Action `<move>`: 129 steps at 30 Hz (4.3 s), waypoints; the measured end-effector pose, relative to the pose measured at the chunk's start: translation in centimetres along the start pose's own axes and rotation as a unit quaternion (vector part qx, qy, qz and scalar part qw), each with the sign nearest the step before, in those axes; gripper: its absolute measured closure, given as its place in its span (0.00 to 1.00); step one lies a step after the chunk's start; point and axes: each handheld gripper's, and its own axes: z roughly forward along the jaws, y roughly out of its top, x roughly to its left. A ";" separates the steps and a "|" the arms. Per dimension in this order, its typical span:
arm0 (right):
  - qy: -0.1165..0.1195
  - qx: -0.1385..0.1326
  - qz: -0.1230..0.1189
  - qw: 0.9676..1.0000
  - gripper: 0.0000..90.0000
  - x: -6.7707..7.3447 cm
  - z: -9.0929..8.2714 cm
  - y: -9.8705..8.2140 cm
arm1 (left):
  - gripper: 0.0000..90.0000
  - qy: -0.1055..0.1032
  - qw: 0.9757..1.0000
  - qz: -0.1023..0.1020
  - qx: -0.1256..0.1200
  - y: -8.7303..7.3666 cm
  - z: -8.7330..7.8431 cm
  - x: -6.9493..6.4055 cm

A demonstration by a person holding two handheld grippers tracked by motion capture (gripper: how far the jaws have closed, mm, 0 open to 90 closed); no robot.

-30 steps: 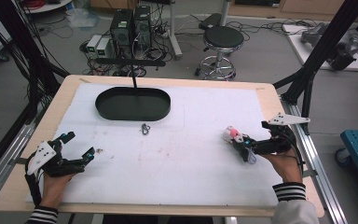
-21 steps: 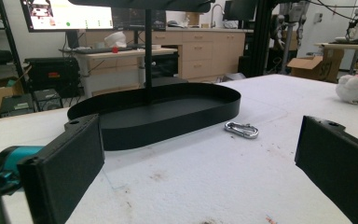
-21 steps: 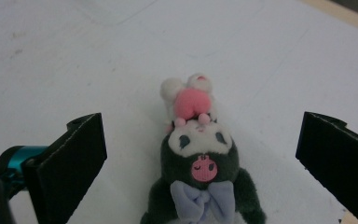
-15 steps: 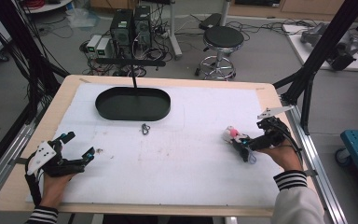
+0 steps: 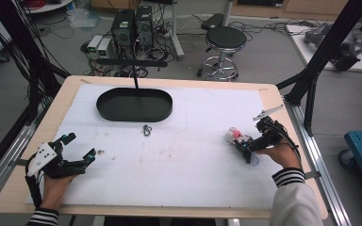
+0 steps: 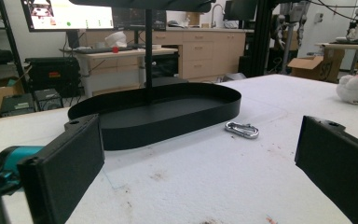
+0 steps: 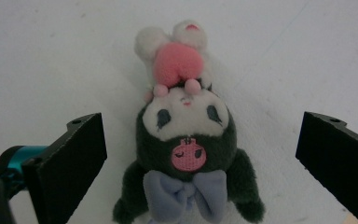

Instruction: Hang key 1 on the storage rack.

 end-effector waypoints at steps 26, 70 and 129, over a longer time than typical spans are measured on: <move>0.018 0.078 0.004 0.997 0.06 0.4 2.6 0.2 | 0.02 0.000 1.000 0.001 0.001 0.0 0.0 0.0; 0.010 0.081 -0.031 0.996 0.45 0.7 2.5 0.6 | 0.02 0.006 1.000 -0.005 0.003 0.0 0.1 0.1; 0.161 -0.115 -0.199 0.960 0.44 11.6 0.0 10.7 | 0.02 -0.244 0.964 0.055 0.090 10.4 10.9 -2.9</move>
